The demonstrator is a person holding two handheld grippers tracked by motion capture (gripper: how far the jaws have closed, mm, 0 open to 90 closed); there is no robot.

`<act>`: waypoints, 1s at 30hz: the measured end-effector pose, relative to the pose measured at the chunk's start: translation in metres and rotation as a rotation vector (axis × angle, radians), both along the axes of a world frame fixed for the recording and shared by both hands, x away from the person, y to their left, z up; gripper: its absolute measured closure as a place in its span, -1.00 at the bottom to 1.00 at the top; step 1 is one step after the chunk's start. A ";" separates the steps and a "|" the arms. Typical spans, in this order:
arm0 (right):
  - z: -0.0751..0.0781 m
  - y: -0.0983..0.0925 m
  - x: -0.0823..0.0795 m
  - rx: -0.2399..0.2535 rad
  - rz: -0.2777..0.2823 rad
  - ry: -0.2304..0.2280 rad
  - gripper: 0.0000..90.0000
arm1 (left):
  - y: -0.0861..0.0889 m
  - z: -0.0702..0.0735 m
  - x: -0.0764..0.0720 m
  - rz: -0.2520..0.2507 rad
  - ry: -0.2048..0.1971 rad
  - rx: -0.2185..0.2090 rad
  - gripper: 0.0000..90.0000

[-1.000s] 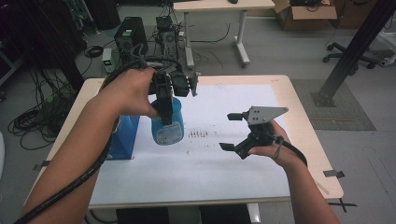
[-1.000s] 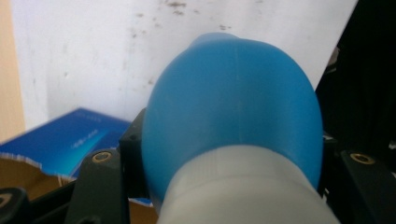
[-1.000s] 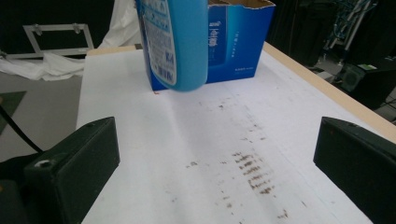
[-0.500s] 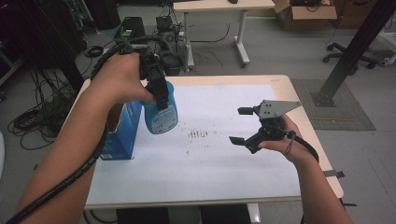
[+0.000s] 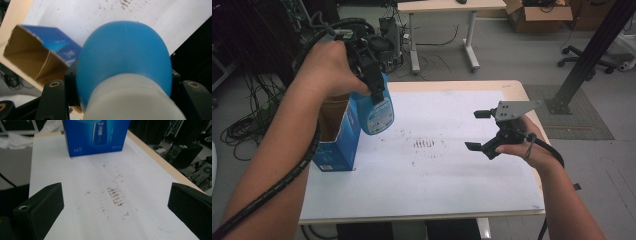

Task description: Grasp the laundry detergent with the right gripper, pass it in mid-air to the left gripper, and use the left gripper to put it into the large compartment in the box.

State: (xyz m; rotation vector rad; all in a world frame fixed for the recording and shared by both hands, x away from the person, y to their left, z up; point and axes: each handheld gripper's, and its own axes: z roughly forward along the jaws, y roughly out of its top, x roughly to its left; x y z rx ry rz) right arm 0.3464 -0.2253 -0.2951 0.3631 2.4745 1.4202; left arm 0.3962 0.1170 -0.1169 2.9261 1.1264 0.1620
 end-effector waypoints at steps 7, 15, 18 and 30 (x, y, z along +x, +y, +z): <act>0.018 -0.008 0.008 -0.149 0.007 0.012 -0.98 | 0.027 0.014 0.007 0.094 0.012 -0.006 -0.15; 0.033 -0.011 0.009 -0.192 0.010 0.007 -0.98 | 0.059 0.022 0.015 0.241 0.005 -0.045 -0.15; 0.034 -0.013 0.010 -0.210 0.011 0.009 -0.98 | 0.070 0.023 0.017 0.290 0.007 -0.053 -0.15; 0.042 -0.014 0.014 -0.269 0.033 0.037 -0.97 | 0.107 0.023 0.027 0.481 0.035 -0.077 -0.15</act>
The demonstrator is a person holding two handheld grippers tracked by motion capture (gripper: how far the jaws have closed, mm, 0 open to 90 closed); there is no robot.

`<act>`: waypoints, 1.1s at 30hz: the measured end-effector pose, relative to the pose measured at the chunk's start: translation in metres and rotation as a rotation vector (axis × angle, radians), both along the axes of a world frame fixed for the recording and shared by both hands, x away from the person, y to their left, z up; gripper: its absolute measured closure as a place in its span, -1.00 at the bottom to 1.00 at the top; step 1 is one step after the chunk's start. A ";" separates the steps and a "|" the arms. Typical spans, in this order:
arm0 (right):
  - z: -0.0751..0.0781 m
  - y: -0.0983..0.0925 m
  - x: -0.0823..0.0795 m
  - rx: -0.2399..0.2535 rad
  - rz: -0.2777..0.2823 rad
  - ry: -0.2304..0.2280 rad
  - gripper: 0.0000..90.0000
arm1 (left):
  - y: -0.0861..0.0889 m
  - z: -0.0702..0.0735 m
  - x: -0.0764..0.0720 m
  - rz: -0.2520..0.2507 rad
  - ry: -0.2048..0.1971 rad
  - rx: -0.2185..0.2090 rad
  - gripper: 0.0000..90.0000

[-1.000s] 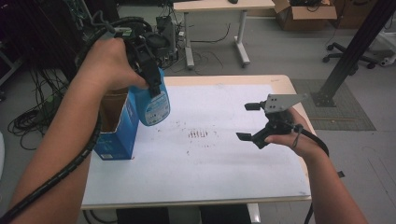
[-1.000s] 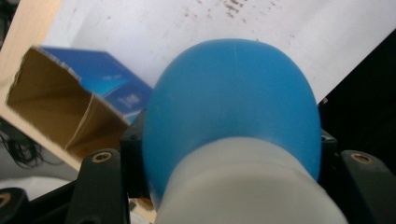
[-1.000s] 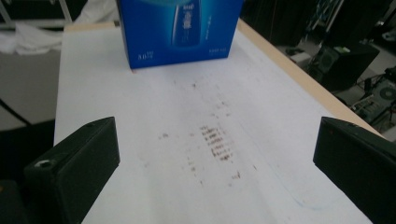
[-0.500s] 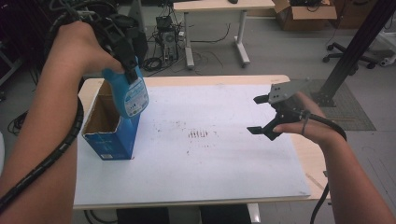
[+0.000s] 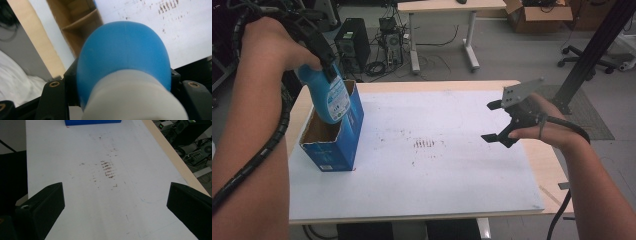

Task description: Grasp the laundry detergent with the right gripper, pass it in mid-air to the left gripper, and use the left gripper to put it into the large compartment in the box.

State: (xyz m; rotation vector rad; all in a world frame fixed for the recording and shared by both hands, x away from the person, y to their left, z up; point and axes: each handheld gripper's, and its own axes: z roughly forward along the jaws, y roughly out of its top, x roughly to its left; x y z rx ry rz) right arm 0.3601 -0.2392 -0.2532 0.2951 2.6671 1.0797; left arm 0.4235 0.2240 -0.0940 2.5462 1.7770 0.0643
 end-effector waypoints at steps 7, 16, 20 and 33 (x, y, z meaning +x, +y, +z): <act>0.002 0.004 0.002 -0.078 0.011 0.022 -0.96 | 0.015 -0.008 0.003 0.092 0.015 0.000 -0.15; 0.007 0.010 0.004 -0.210 0.031 0.032 -0.95 | 0.033 -0.008 0.004 0.206 -0.011 -0.002 -0.15; 0.010 0.014 0.005 -0.288 0.038 0.042 -0.95 | 0.038 -0.010 0.004 0.234 -0.012 -0.006 -0.15; 0.008 0.023 0.007 -0.405 0.054 0.077 -0.94 | 0.044 -0.029 0.006 0.263 0.001 -0.007 -0.15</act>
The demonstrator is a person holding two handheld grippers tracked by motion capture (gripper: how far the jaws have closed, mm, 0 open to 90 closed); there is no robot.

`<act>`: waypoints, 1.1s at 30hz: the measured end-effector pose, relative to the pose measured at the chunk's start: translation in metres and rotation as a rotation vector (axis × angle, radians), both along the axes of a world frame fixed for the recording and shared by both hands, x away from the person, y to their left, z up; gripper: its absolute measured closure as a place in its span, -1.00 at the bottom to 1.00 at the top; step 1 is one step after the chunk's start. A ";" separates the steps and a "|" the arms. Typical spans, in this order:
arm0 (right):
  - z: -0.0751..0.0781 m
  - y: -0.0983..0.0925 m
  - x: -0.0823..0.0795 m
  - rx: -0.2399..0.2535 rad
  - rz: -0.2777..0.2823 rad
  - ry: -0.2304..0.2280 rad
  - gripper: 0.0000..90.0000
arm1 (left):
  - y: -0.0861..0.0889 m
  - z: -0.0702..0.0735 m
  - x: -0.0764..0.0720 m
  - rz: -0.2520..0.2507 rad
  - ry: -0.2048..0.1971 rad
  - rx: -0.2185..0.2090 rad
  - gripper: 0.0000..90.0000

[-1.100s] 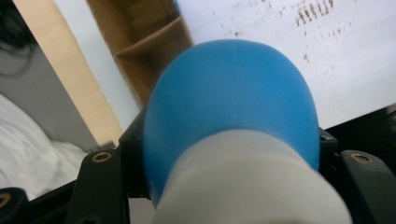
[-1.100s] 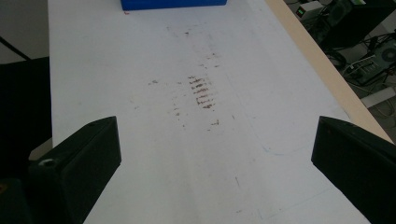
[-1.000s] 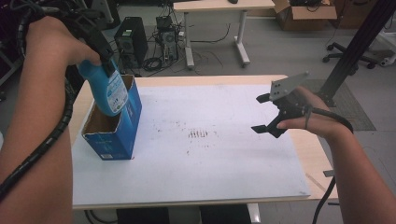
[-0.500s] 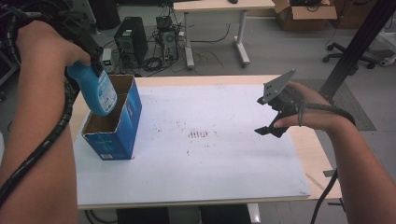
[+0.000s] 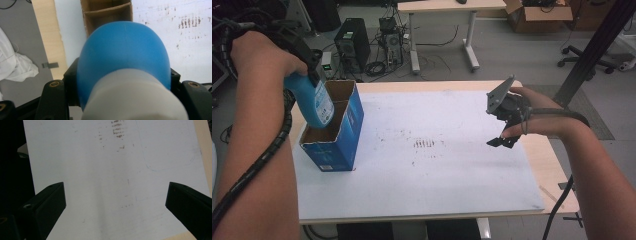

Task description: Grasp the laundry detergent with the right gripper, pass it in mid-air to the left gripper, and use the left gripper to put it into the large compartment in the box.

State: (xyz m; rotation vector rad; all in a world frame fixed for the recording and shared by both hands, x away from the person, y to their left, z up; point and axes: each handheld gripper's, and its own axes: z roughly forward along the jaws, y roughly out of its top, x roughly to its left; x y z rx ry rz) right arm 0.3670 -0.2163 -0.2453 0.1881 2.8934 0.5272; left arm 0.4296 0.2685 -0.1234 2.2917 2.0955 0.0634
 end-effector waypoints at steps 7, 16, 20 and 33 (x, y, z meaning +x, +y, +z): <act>-0.002 0.002 0.000 -0.043 0.011 0.021 -0.94 | 0.003 -0.017 0.003 0.013 0.017 0.004 -0.15; 0.000 0.003 0.000 -0.062 0.019 0.037 -0.93 | 0.007 -0.038 0.007 0.023 0.020 -0.006 -0.15; -0.001 0.004 0.001 -0.073 0.024 0.044 -0.93 | 0.010 -0.051 0.008 0.033 0.023 -0.012 -0.15; -0.007 0.007 0.003 -0.075 0.029 0.064 -0.93 | 0.011 -0.089 0.009 0.039 0.033 0.000 -0.15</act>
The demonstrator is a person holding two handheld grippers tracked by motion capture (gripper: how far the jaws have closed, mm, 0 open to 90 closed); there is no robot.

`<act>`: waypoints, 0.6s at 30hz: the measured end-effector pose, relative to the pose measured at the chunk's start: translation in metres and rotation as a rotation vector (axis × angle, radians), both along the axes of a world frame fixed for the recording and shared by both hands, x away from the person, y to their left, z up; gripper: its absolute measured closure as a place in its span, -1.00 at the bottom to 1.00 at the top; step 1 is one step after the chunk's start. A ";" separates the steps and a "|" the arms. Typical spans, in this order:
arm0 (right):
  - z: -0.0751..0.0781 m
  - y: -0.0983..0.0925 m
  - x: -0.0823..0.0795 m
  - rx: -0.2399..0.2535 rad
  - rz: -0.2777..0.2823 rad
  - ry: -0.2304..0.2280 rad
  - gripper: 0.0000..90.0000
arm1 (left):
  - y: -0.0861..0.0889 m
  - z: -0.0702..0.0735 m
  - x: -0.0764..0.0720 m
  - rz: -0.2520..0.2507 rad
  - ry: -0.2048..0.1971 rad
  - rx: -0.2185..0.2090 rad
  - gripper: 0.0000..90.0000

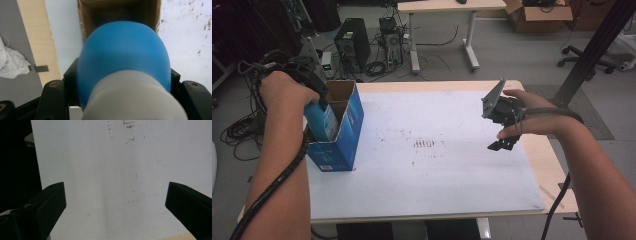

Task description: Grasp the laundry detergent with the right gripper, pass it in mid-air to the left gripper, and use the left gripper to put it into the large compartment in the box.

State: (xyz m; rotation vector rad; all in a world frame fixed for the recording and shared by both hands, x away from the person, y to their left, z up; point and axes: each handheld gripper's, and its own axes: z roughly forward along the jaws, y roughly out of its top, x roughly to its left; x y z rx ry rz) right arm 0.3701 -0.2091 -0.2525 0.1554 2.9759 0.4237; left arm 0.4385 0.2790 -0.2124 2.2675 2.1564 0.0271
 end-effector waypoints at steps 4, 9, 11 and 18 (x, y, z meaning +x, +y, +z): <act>-0.001 0.001 0.000 0.002 0.002 0.000 -0.93 | 0.000 -0.010 0.000 0.000 0.005 -0.005 -0.15; -0.001 0.000 0.002 0.017 -0.010 -0.019 -0.93 | -0.001 -0.024 -0.001 0.001 0.008 0.007 -0.15; -0.001 -0.001 0.002 0.017 -0.008 -0.018 -0.93 | -0.002 -0.026 -0.001 -0.002 0.007 0.007 -0.15; -0.001 -0.001 0.002 0.012 -0.011 -0.013 -0.93 | -0.005 -0.042 -0.001 -0.008 0.013 0.016 -0.15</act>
